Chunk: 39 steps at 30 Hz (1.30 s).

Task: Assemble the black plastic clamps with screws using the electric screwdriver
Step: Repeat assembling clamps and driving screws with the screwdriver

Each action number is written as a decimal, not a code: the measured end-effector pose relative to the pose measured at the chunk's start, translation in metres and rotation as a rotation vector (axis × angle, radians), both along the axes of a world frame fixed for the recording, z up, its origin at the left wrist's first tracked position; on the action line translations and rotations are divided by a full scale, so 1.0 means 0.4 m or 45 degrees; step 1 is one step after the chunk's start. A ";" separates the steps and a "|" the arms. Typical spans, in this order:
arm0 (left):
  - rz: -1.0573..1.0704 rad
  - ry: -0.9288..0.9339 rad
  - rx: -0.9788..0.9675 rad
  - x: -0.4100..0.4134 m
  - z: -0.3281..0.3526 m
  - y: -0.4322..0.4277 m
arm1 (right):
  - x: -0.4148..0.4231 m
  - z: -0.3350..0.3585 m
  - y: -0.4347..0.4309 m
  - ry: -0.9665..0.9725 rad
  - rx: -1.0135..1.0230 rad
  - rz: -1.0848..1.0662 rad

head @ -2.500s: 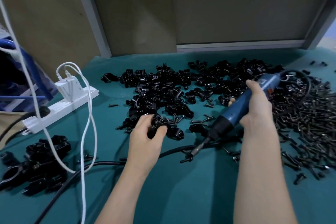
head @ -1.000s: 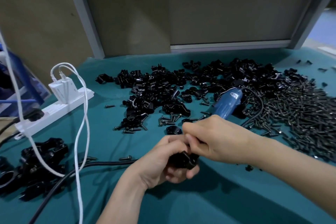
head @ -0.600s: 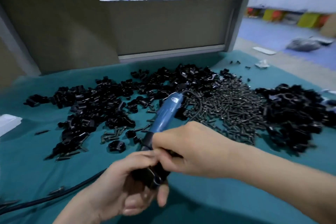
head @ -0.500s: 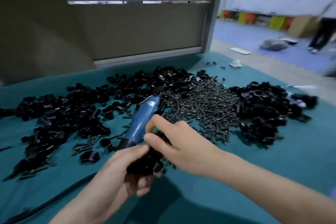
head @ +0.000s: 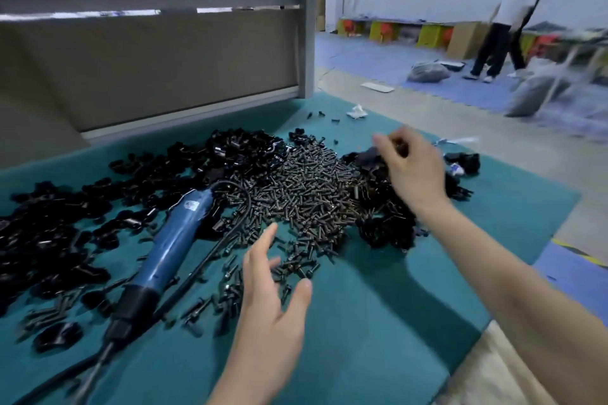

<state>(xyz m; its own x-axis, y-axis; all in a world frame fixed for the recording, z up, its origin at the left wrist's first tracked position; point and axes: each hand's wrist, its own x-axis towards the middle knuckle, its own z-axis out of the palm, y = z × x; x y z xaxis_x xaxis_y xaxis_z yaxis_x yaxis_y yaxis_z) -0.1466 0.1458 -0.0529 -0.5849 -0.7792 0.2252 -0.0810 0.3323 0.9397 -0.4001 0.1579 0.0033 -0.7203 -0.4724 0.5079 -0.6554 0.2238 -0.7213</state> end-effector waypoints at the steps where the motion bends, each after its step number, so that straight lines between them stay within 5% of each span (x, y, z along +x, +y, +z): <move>1: 0.045 -0.027 0.033 0.008 -0.010 0.002 | -0.065 0.000 -0.006 0.060 0.060 -0.153; 6: 0.208 0.034 0.055 0.046 -0.056 -0.002 | -0.234 -0.078 -0.036 0.072 0.686 -0.229; 10: 0.273 0.202 0.122 0.045 -0.064 -0.012 | -0.221 -0.057 -0.091 0.287 0.692 -0.381; 15: 0.151 0.265 0.321 0.066 -0.049 -0.007 | -0.101 -0.001 -0.283 0.283 0.518 0.145; 20: 0.029 0.207 0.290 0.092 -0.034 -0.027 | 0.011 -0.029 -0.483 0.407 0.894 0.596; 27: 0.017 0.253 0.440 0.116 -0.040 -0.078 | -0.015 -0.010 -0.564 0.510 1.089 0.701; 30: -0.002 0.047 0.397 0.129 -0.041 -0.113 | -0.048 0.013 -0.564 0.199 0.731 0.596; 34: -0.201 -0.157 0.295 0.145 -0.049 -0.137 | -0.051 0.023 -0.575 -0.833 0.118 0.625; 39: -0.463 -0.048 0.541 0.120 -0.034 -0.142 | -0.043 0.011 -0.610 -1.304 0.044 0.685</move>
